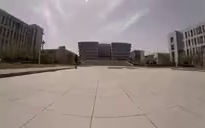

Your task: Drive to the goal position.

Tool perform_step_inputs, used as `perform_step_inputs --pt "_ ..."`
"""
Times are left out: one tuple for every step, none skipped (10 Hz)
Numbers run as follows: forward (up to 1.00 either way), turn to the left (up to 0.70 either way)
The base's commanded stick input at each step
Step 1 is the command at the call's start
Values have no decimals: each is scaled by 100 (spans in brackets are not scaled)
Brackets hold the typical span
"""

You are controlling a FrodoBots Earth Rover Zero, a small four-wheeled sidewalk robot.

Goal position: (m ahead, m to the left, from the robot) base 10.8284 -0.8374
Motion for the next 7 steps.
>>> perform_step_inputs --pt "100 -2" --pt "100 -3" --pt "100 -3" --pt "100 -4" --pt "100 -1" --pt "100 0" --pt "100 0"
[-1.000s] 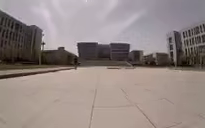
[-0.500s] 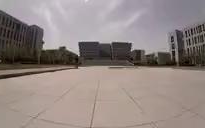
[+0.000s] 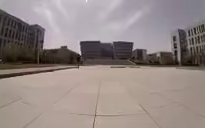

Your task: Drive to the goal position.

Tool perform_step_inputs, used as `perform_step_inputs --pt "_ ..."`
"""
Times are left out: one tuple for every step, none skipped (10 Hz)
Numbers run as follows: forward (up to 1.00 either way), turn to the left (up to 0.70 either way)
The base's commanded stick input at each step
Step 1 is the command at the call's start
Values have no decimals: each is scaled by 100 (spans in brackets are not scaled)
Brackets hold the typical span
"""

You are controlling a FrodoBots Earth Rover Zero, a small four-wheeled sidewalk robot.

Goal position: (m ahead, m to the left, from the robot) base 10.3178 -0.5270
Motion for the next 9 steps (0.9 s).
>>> perform_step_inputs --pt "100 0" --pt "100 0" --pt "100 0" --pt "100 0" --pt "100 0" --pt "100 -6" --pt "100 -24" --pt "100 -39" --pt "100 -36"
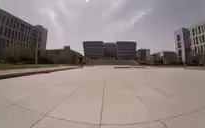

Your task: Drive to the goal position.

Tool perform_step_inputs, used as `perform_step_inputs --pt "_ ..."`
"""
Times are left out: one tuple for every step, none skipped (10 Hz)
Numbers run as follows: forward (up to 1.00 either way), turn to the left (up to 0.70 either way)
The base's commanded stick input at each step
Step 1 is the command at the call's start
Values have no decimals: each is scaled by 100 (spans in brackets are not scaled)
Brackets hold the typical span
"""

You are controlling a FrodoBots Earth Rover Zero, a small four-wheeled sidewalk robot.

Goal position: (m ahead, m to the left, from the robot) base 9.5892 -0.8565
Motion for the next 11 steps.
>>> perform_step_inputs --pt "100 0" --pt "100 0" --pt "100 0" --pt "100 0" --pt "100 0" --pt "100 0" --pt "100 0" --pt "100 0" --pt "100 -17" --pt "100 -39" --pt "100 -27"
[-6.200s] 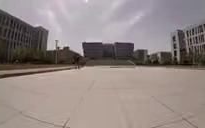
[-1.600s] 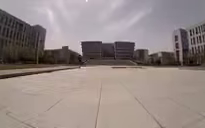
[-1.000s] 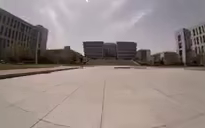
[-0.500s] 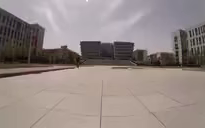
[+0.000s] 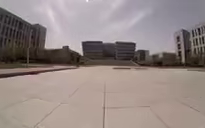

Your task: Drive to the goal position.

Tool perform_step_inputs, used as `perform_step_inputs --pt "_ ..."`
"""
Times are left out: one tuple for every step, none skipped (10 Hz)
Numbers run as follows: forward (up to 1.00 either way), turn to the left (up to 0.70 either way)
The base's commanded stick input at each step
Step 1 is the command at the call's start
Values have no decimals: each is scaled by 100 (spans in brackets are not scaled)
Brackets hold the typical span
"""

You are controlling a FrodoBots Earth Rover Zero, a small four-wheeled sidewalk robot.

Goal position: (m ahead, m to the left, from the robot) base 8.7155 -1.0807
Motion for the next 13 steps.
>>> perform_step_inputs --pt "100 0" --pt "100 0" --pt "100 0" --pt "100 0" --pt "100 0" --pt "100 0" --pt "100 0" --pt "100 0" --pt "100 0" --pt "100 0" --pt "100 0" --pt "100 0" --pt "100 0"
